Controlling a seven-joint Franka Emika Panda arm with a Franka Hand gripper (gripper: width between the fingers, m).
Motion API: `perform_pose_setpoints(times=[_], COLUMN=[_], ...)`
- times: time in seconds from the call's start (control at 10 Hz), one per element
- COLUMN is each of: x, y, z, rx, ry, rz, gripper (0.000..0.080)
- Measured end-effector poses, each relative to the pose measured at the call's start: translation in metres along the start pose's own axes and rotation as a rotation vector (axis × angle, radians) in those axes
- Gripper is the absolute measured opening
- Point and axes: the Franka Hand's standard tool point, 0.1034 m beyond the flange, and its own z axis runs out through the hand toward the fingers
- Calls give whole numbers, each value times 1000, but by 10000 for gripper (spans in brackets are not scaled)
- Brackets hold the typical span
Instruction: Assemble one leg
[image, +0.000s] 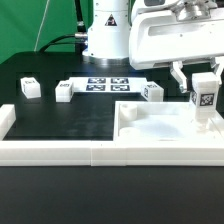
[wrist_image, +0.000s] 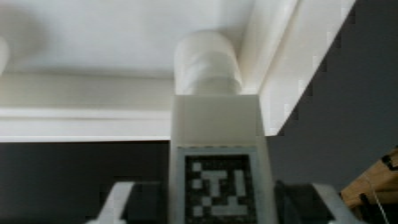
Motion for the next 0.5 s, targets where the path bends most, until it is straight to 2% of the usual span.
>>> perform_pose_setpoints(times=[0.5], x=[3], y=[-5], z=[5], rx=[1], ry=[33], rz=[-5], gripper=[290])
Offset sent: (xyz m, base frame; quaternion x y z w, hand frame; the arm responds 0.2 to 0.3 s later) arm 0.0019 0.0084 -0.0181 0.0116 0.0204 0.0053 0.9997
